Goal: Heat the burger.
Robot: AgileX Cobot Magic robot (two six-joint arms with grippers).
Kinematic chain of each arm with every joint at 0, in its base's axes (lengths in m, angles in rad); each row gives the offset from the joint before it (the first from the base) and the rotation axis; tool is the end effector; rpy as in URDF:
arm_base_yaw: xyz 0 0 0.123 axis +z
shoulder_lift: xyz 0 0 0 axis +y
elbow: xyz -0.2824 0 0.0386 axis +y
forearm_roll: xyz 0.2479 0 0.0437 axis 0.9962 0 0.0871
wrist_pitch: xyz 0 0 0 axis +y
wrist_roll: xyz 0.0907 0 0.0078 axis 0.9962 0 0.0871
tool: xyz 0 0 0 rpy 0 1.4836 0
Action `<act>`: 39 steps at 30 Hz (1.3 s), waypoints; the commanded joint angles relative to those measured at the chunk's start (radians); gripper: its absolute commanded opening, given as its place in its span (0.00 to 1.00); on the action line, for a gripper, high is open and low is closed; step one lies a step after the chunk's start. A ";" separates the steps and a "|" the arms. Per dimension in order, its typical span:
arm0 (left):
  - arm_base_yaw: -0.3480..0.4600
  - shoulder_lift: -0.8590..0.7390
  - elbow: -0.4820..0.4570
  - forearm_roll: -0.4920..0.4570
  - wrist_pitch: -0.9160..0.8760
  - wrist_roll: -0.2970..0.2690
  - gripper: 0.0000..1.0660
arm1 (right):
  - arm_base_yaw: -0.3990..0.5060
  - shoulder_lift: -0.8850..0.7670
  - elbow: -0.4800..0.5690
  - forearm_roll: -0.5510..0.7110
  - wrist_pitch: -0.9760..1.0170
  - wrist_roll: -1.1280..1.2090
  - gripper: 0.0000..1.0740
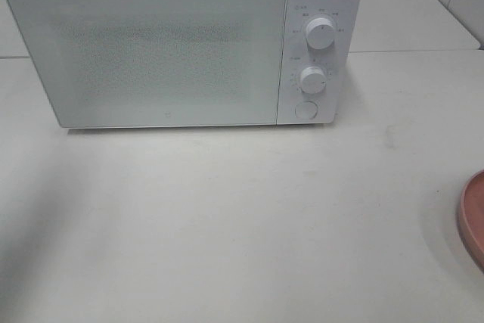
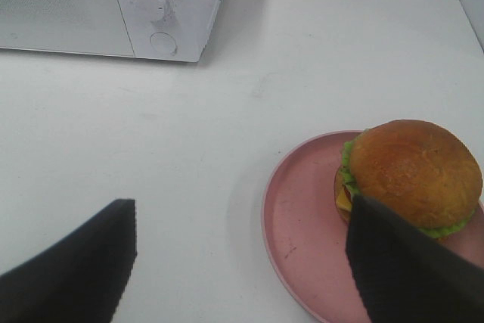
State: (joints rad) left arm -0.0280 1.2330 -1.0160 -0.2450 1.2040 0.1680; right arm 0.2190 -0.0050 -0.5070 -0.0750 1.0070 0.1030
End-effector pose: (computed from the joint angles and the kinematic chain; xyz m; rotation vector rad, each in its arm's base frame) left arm 0.2152 -0.0267 0.3055 0.1939 2.8659 -0.3203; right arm -0.0031 -0.0066 0.2837 -0.1131 1.9752 0.1208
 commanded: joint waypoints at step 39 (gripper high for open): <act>0.122 -1.242 0.495 0.083 -0.127 -0.015 0.92 | -0.009 -0.029 0.004 -0.003 -0.013 -0.009 0.70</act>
State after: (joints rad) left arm 0.0930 0.0350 -0.5240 -0.1610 1.0920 0.1580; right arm 0.2190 -0.0050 -0.5070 -0.0750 1.0060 0.1030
